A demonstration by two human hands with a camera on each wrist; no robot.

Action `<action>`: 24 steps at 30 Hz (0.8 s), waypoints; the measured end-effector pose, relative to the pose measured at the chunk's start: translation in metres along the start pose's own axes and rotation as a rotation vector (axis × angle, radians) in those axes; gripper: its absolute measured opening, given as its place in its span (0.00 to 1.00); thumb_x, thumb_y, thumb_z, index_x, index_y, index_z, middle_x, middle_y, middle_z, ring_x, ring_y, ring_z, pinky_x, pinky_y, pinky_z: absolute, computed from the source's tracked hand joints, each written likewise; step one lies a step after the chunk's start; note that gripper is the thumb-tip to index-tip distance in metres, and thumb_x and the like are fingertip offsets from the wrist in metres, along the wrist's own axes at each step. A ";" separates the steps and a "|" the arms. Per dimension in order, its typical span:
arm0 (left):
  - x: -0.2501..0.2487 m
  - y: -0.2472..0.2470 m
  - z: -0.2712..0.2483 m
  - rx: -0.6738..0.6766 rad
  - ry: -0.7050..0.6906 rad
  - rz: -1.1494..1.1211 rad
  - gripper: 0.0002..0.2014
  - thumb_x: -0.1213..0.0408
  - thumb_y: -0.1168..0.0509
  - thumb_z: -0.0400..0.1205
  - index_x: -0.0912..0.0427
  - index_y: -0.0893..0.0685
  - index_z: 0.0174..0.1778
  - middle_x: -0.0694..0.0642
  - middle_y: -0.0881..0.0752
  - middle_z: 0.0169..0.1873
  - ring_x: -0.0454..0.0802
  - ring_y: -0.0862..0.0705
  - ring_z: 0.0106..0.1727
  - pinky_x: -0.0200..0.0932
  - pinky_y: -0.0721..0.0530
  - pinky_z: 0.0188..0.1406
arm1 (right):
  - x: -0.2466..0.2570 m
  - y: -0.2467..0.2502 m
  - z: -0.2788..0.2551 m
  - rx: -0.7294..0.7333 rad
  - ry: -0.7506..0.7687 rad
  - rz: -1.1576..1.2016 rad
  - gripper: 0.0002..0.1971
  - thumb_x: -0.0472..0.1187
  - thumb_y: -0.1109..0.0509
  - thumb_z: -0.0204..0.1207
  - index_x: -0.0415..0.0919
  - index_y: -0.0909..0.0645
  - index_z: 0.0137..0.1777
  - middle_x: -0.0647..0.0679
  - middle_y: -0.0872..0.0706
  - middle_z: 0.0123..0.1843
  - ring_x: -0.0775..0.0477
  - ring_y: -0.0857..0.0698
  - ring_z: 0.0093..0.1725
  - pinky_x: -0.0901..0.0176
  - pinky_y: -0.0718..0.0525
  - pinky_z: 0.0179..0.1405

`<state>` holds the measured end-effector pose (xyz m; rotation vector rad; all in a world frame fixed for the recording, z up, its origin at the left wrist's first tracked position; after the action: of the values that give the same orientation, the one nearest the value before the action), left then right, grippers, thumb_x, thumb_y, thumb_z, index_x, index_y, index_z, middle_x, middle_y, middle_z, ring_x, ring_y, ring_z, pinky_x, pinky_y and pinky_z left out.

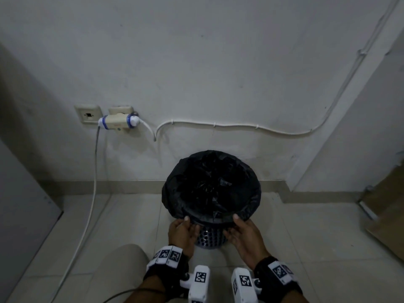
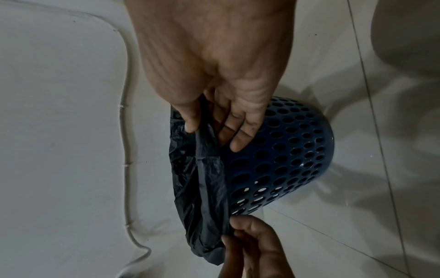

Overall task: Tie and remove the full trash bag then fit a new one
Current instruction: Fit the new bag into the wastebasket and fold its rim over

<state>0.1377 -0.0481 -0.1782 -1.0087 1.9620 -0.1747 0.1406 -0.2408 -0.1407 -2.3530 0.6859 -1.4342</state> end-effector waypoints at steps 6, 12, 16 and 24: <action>-0.015 -0.001 0.011 0.078 0.097 -0.231 0.05 0.72 0.42 0.86 0.68 0.21 0.52 0.59 0.12 0.38 0.55 0.14 0.48 0.35 0.15 0.39 | 0.000 0.001 0.001 0.005 0.002 0.008 0.16 0.36 0.32 0.82 0.39 0.21 0.70 0.39 0.12 0.65 0.39 0.14 0.56 0.44 0.15 0.57; -0.028 -0.011 -0.001 0.093 0.033 -0.085 0.18 0.52 0.29 0.79 0.63 0.15 0.57 0.59 0.11 0.50 0.54 0.13 0.51 0.45 0.13 0.49 | 0.001 0.000 0.001 0.025 0.001 0.021 0.18 0.37 0.32 0.81 0.41 0.22 0.71 0.40 0.12 0.65 0.38 0.13 0.59 0.43 0.14 0.58; -0.019 -0.016 -0.001 0.122 0.099 -0.070 0.19 0.66 0.32 0.81 0.69 0.19 0.66 0.66 0.14 0.61 0.55 0.14 0.50 0.41 0.13 0.35 | 0.005 0.005 0.002 -0.017 0.019 0.079 0.20 0.38 0.31 0.80 0.37 0.22 0.71 0.37 0.14 0.67 0.35 0.14 0.64 0.41 0.15 0.63; 0.007 -0.035 -0.021 0.326 0.102 -0.120 0.22 0.69 0.37 0.83 0.63 0.26 0.75 0.65 0.18 0.68 0.61 0.19 0.69 0.53 0.17 0.65 | -0.011 -0.002 -0.008 -0.021 -0.036 0.096 0.18 0.48 0.29 0.80 0.37 0.19 0.65 0.37 0.11 0.60 0.36 0.12 0.61 0.41 0.16 0.66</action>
<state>0.1400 -0.0810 -0.1535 -0.9152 1.8851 -0.6031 0.1292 -0.2337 -0.1443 -2.3221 0.7958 -1.3472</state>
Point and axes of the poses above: each hand's wrist, its own z-axis towards the middle knuckle, its own y-axis out of the back of the hand, x = y × z, the point moved 7 cm from there along z, towards the middle knuckle
